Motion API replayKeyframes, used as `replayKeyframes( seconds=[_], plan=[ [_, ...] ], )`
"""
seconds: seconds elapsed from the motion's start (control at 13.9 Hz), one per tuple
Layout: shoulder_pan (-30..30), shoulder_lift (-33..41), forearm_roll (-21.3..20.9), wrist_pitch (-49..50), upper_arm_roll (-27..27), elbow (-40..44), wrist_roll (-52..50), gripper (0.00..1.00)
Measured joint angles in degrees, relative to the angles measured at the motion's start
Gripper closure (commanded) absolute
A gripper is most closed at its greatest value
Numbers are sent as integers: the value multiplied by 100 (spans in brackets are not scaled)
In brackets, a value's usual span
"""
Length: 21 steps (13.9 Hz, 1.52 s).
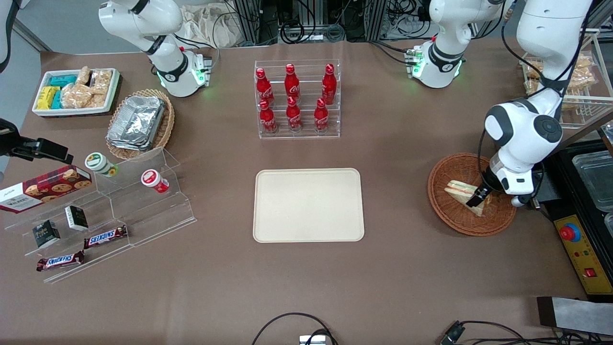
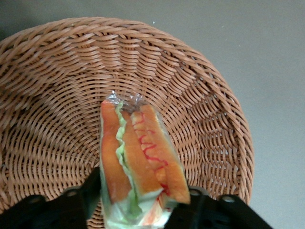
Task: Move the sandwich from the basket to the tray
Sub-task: 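Lower the left gripper and grasp the wrapped sandwich upright, then lift the sandwich out of the basket and carry it over the cream tray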
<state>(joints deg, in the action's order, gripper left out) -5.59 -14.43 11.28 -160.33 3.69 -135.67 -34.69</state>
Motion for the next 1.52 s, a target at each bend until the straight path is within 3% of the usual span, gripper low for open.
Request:
replayKeyframes(
  seconds=[0.51, 1.01, 1.23, 1.52],
  plan=[
    [1, 177, 0, 50, -1, 6, 298, 62],
    [80, 1388, -17, 1554, 57, 85, 1038, 61],
    [240, 1684, -128, 1883, 398, 83, 1068, 61],
    [259, 1810, -688, 1982, 1043, 83, 1067, 61]
  ],
)
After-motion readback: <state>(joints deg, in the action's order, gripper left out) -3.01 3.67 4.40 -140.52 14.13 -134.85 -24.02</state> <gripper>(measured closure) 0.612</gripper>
